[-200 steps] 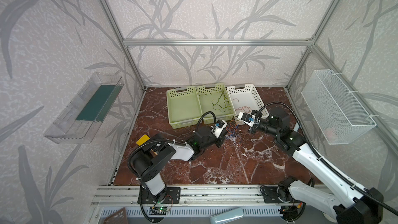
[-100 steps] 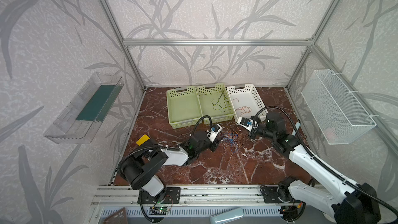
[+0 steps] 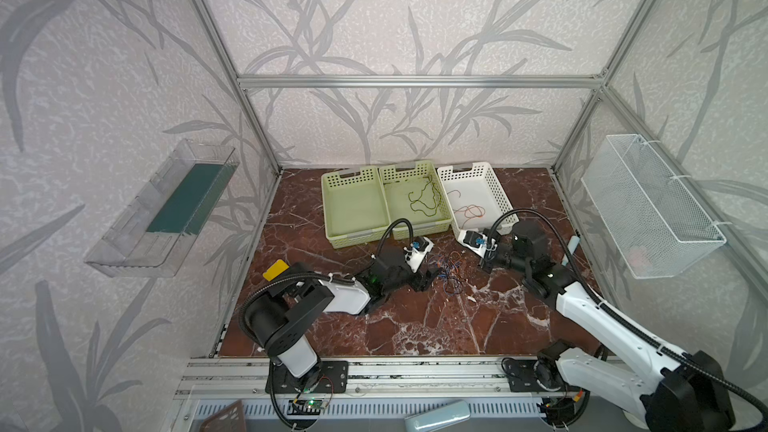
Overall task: Untangle and sort cables by color
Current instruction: Untie the cable from multiple cables.
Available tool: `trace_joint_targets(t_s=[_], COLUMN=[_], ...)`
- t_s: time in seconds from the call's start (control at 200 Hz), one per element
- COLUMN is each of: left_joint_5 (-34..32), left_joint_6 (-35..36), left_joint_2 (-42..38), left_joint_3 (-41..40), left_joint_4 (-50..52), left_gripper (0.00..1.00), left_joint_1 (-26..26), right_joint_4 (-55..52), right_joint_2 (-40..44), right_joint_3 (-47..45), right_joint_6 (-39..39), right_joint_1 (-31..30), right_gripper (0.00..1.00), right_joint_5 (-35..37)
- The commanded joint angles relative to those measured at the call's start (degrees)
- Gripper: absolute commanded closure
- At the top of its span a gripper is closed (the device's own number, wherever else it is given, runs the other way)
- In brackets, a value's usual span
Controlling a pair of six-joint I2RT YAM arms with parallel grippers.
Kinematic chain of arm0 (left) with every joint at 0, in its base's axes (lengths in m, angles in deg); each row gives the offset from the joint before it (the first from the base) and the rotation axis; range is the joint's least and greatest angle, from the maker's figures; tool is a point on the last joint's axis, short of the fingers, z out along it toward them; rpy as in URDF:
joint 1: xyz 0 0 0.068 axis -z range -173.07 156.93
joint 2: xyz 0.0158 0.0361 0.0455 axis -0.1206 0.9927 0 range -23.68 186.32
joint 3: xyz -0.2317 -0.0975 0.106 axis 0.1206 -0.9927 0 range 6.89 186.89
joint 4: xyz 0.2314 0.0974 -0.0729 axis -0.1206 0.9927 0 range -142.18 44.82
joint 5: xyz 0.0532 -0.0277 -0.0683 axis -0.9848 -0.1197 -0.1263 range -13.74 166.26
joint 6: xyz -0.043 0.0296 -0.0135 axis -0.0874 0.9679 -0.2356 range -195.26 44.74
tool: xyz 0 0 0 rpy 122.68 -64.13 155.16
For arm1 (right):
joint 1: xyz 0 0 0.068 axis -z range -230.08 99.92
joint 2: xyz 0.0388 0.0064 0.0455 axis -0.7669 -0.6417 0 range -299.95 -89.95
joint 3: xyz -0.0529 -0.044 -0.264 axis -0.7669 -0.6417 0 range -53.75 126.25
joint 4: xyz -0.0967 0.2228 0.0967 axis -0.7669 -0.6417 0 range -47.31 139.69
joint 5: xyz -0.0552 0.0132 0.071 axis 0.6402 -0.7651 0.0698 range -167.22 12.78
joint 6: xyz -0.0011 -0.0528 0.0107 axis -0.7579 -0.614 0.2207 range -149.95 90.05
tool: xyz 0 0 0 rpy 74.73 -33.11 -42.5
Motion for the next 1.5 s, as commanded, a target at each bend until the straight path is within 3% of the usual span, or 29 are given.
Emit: trace_joint_targets(t_s=[0.0,0.255,0.565,0.95,1.17,1.494], left_joint_5=[-0.04,2.01,4.76,3.09,-0.69,-9.87], left_joint_6=[-3.16,-4.36,-5.19,-2.19,-0.62,2.98], left_joint_2=[2.11,6.46,10.66,9.46,3.93,-3.01], left_joint_3=[1.88,4.68,6.88,3.87,-1.51,-3.08], left_joint_4=[-1.08,-1.12,-4.9,-7.44,-6.19,5.58], left_gripper=[0.22,0.24,0.42,1.0,1.0,1.0], left_joint_1=[0.01,-0.12,-0.33,-0.73,-2.82,-4.8], right_joint_4=[1.72,1.31,0.94,-2.34,-3.28,-7.51], right_joint_2=[1.24,1.84,2.16,4.11,6.92,12.76], right_joint_3=[-0.5,-0.5,-1.36,-0.98,-0.28,-1.61], right_joint_6=[0.78,0.79,0.98,0.61,1.7,2.37], right_joint_1=[0.09,0.05,0.04,0.15,2.21,6.63], right_gripper=[1.0,1.0,1.0,1.0,1.0,1.0], right_joint_5=[-0.66,-0.59,-0.17,6.5,11.81,16.07])
